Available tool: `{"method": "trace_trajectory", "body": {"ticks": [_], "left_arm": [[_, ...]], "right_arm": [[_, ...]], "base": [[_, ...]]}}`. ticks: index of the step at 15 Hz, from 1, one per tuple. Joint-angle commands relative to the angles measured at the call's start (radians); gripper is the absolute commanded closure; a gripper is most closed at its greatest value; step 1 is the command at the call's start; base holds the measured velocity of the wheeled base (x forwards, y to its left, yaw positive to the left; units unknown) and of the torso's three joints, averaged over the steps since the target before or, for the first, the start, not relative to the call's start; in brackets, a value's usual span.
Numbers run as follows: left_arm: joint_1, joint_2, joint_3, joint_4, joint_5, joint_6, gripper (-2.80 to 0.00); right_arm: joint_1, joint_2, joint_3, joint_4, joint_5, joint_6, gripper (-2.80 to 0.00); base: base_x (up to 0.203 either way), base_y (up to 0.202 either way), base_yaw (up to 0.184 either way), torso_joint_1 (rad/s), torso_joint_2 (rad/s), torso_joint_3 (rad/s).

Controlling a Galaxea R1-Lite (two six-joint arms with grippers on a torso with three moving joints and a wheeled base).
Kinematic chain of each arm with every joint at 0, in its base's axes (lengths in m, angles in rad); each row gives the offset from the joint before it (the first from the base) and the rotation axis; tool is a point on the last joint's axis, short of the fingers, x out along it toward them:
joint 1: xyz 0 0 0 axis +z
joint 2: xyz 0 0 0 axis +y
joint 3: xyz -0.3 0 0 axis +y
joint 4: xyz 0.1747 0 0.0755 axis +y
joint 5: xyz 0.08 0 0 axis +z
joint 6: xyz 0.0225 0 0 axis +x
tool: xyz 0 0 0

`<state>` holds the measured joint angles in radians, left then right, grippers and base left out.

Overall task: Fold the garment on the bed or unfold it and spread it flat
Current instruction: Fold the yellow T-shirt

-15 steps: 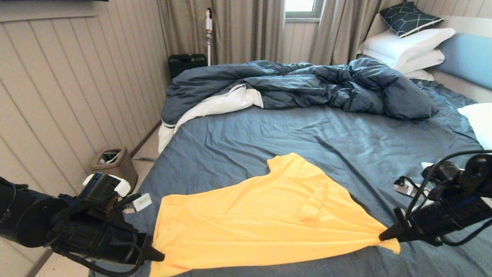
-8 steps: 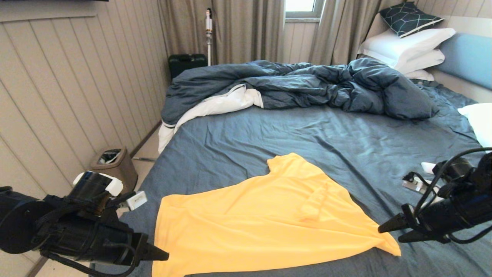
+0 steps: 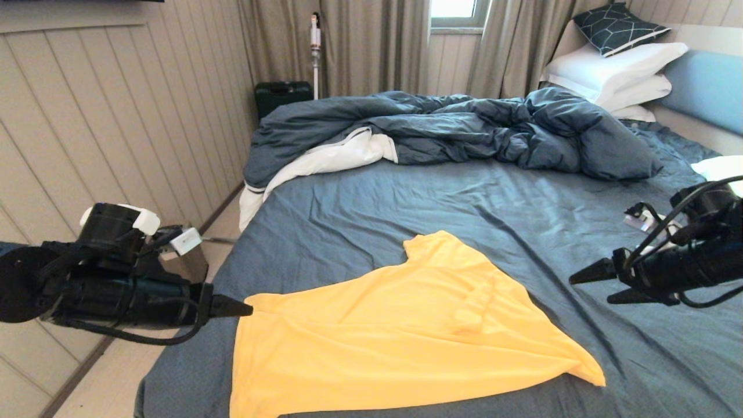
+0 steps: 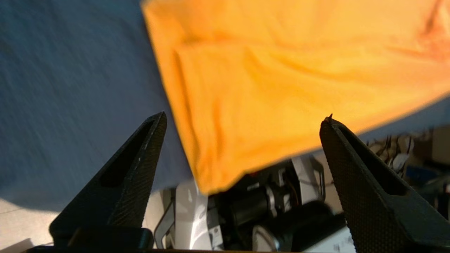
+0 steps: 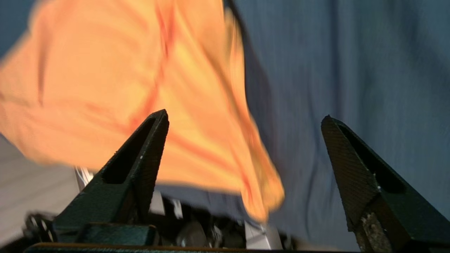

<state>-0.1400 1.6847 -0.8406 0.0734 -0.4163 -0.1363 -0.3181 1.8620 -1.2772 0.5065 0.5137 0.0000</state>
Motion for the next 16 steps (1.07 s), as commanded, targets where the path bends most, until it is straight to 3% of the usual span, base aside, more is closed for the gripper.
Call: {"method": "trace_trajectory", "body": {"ticks": [1,2,6,10,12,13,14,16], "left_arm": [[0.032,0.131,-0.073,-0.003,-0.005,-0.012,0.0],[0.045,0.16,-0.105,-0.004,-0.006,-0.019,0.0],[0.07,0.231,-0.204,-0.006,-0.007,-0.05,0.0],[0.135,0.261,-0.208,-0.053,-0.01,-0.066,0.0],[0.178,0.261,-0.203,-0.066,-0.02,-0.087,0.0],[0.199,0.257,-0.194,-0.065,-0.057,-0.094,0.0],[0.213,0.251,-0.178,-0.065,-0.096,-0.104,0.0],[0.221,0.253,-0.175,-0.062,-0.111,-0.144,0.0]], "right_arm": [[0.032,0.096,-0.118,0.001,0.003,0.047,-2.8],[0.056,0.129,-0.157,-0.002,0.003,0.067,0.0],[0.121,0.248,-0.295,0.003,0.002,0.079,0.0],[0.147,0.244,-0.306,0.004,0.005,0.093,0.0],[0.154,0.231,-0.313,0.006,0.003,0.153,0.0],[0.155,0.225,-0.315,0.007,0.001,0.188,0.0],[0.153,0.214,-0.32,0.035,0.0,0.226,0.0],[0.146,0.191,-0.328,0.136,-0.003,0.279,0.0]], "base": [[0.0,0.0,0.0,0.0,0.0,0.0],[0.0,0.0,0.0,0.0,0.0,0.0],[0.0,0.0,0.0,0.0,0.0,0.0],[0.0,0.0,0.0,0.0,0.0,0.0],[0.0,0.0,0.0,0.0,0.0,0.0],[0.0,0.0,0.0,0.0,0.0,0.0],[0.0,0.0,0.0,0.0,0.0,0.0],[0.0,0.0,0.0,0.0,0.0,0.0]]}}
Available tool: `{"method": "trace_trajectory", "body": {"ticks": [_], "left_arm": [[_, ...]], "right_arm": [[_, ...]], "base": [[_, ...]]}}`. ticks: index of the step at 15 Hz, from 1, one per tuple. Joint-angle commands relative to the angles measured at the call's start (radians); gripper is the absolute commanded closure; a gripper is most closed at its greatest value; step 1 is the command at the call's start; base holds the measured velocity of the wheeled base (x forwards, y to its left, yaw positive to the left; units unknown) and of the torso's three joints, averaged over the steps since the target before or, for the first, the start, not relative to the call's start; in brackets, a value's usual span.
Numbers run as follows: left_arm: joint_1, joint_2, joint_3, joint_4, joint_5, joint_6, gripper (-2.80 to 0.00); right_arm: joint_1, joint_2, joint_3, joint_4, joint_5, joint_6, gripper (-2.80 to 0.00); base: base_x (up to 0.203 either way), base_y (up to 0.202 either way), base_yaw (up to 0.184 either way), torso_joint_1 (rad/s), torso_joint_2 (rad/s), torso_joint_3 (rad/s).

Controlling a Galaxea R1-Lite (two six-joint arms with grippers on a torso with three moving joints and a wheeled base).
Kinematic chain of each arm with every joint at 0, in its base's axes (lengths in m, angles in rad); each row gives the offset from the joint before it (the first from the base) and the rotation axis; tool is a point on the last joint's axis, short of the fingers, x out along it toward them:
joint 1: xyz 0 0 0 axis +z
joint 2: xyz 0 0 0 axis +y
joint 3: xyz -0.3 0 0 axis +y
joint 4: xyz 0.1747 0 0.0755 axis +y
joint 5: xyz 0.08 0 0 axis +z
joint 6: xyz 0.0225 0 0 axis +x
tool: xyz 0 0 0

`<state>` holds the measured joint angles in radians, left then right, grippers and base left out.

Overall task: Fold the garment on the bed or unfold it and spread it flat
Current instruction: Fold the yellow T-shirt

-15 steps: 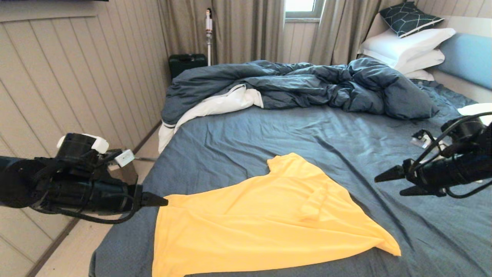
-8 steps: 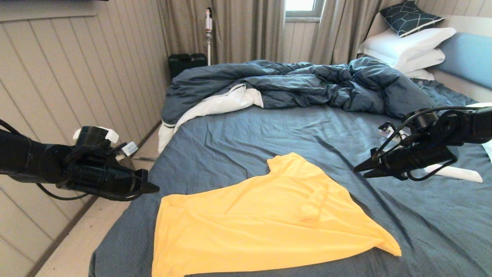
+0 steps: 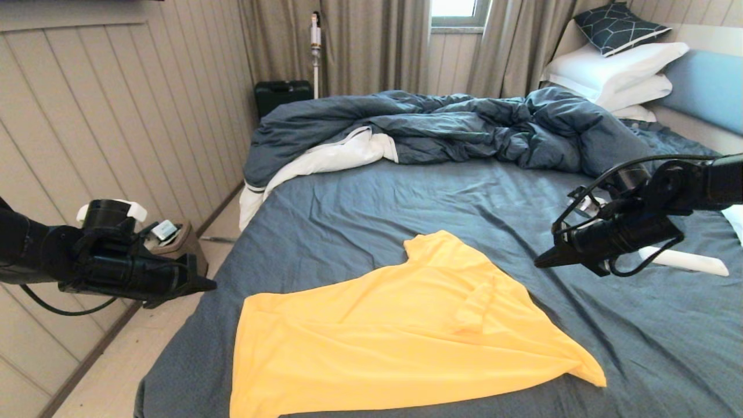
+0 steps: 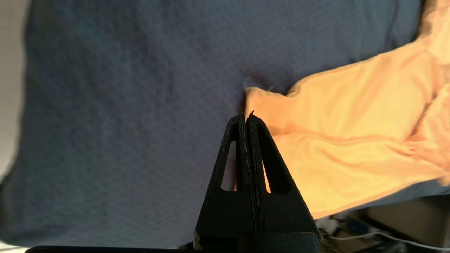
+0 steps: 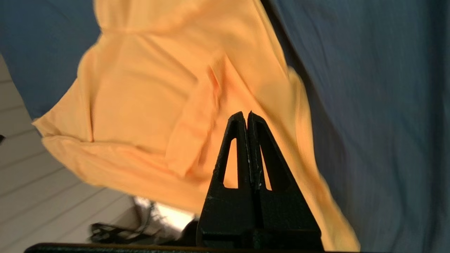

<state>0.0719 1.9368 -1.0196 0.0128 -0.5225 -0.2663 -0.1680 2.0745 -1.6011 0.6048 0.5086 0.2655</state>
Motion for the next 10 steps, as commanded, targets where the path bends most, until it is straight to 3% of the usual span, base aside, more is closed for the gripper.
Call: {"method": "trace_trajectory", "body": {"ticks": [1,6,9,10], "left_arm": [[0.009,0.012,-0.004,-0.001,-0.006,-0.027,0.0],[-0.01,0.072,0.053,-0.01,-0.011,-0.044,0.0],[-0.025,0.063,0.094,-0.034,-0.012,-0.04,0.0],[-0.045,0.06,0.108,-0.058,-0.011,-0.039,-2.21]], "right_arm": [[-0.01,-0.032,-0.004,0.078,-0.016,0.032,0.0],[-0.036,-0.054,0.031,0.101,-0.279,0.083,0.0],[-0.021,-0.083,0.033,0.101,-0.291,0.087,0.0],[-0.021,-0.082,0.035,0.101,-0.291,0.086,0.0]], "base": [[0.0,0.0,0.0,0.0,0.0,0.0],[0.0,0.0,0.0,0.0,0.0,0.0],[0.0,0.0,0.0,0.0,0.0,0.0],[0.0,0.0,0.0,0.0,0.0,0.0]]}}
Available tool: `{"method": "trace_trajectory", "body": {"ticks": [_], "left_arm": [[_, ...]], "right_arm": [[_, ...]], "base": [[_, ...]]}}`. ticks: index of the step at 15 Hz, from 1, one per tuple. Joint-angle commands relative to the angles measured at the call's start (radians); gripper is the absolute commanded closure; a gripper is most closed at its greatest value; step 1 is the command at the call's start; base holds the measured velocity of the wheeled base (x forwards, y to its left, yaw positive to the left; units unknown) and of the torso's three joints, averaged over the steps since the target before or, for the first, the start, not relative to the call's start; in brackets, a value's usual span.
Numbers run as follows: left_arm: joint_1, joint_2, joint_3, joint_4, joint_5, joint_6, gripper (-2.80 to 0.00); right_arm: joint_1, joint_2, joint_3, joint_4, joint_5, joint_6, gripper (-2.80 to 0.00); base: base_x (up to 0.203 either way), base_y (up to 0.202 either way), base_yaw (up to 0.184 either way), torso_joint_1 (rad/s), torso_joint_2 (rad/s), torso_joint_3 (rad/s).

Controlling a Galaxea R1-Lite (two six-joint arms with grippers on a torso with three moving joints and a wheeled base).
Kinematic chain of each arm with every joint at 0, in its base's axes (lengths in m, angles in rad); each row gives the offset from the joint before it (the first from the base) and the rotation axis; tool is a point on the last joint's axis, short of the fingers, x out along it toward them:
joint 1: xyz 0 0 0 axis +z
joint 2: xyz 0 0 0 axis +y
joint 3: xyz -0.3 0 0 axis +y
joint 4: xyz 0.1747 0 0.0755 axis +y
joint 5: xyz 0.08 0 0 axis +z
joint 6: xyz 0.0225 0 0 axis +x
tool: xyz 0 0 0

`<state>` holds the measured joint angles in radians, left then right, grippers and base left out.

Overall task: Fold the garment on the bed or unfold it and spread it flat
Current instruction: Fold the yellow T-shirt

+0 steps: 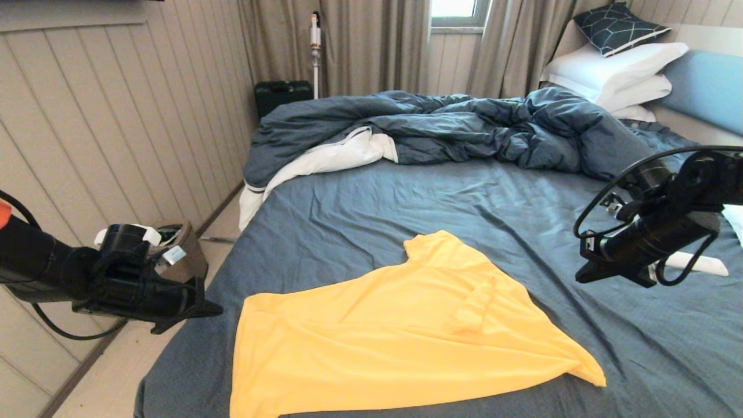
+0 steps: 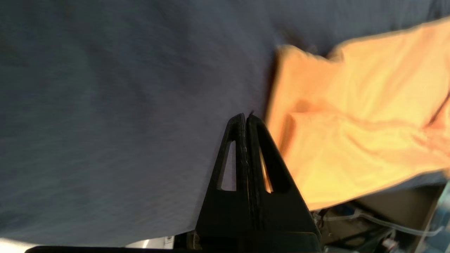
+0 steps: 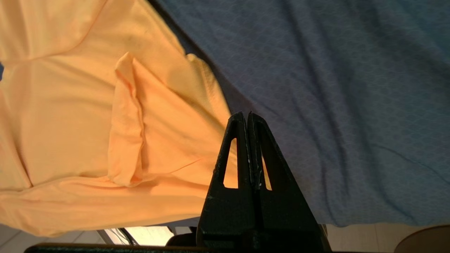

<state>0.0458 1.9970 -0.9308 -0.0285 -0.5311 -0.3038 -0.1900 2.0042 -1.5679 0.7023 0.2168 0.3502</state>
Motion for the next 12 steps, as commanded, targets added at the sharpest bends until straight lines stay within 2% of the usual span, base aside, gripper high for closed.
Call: {"method": "trace_trajectory", "body": {"ticks": [1,6,12], "left_arm": [[-0.031,0.001,0.029,-0.048,-0.002,-0.005,-2.8],[-0.062,0.02,0.074,-0.214,-0.02,0.005,-2.8],[-0.161,0.061,0.056,-0.225,-0.012,-0.002,-2.8]], "right_arm": [[-0.001,-0.012,0.002,0.003,0.001,0.001,0.0],[-0.003,-0.011,0.005,0.0,0.003,-0.002,0.0],[-0.002,-0.018,-0.006,-0.004,0.009,-0.01,0.0]], "base": [[0.0,0.0,0.0,0.0,0.0,0.0],[0.0,0.0,0.0,0.0,0.0,0.0],[0.0,0.0,0.0,0.0,0.0,0.0]]}}
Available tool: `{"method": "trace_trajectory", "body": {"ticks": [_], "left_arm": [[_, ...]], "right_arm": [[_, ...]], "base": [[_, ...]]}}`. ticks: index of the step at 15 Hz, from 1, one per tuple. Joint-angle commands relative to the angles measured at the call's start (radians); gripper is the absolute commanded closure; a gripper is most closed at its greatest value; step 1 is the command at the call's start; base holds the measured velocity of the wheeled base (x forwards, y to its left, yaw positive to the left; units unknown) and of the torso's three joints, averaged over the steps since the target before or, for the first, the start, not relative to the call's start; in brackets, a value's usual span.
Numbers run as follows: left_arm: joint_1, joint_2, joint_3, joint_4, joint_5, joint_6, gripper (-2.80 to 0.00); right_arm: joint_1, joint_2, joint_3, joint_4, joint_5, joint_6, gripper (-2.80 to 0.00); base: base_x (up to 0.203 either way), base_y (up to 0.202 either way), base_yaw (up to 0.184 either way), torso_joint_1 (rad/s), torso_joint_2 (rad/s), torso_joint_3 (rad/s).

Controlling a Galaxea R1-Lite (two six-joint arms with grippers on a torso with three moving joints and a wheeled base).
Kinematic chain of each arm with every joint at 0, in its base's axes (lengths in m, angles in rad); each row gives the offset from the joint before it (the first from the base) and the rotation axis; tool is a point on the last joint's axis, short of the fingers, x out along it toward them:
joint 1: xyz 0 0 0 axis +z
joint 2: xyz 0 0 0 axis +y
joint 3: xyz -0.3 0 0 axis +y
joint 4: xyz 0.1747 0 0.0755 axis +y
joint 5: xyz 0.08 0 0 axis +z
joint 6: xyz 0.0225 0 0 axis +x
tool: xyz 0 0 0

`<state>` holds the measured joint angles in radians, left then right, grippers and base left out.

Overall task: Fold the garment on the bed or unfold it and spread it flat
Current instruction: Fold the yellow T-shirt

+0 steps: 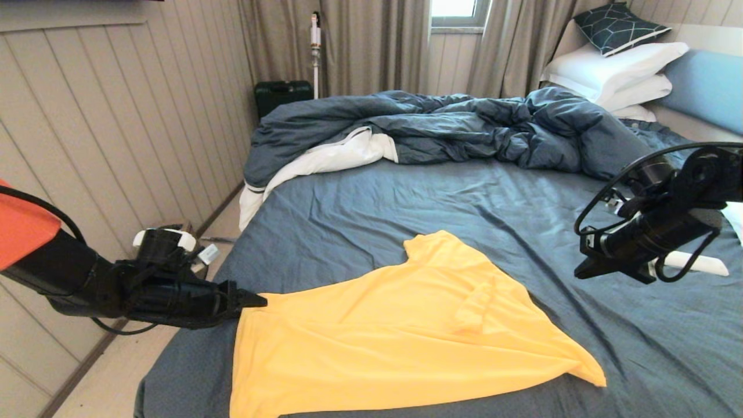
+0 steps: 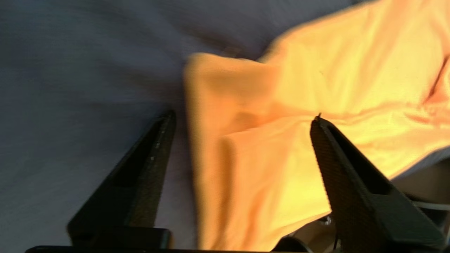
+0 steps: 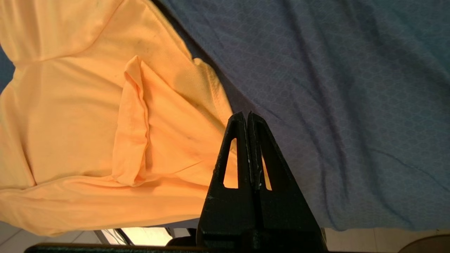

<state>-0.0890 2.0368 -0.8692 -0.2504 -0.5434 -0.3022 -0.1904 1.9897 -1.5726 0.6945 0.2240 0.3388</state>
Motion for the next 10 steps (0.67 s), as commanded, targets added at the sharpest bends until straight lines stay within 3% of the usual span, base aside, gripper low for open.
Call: {"method": "trace_trajectory", "body": {"ticks": [1,7,8,10], "left_arm": [[-0.039,0.035,-0.012,-0.009,0.002,-0.006,-2.8],[-0.071,0.053,-0.025,-0.037,0.009,-0.02,-2.8],[-0.072,0.062,-0.024,-0.06,0.024,-0.021,0.0],[-0.077,0.071,-0.013,-0.075,0.026,-0.023,0.0]], "right_arm": [[-0.001,-0.006,0.001,0.002,0.004,-0.001,0.0],[-0.006,-0.029,0.009,0.003,0.048,-0.004,0.0],[-0.003,-0.038,0.009,0.003,0.049,-0.003,0.0],[-0.001,-0.052,0.011,0.005,0.05,-0.003,0.0]], "base": [[0.0,0.0,0.0,0.0,0.0,0.0],[0.0,0.0,0.0,0.0,0.0,0.0],[0.0,0.0,0.0,0.0,0.0,0.0],[0.0,0.0,0.0,0.0,0.0,0.0]]}}
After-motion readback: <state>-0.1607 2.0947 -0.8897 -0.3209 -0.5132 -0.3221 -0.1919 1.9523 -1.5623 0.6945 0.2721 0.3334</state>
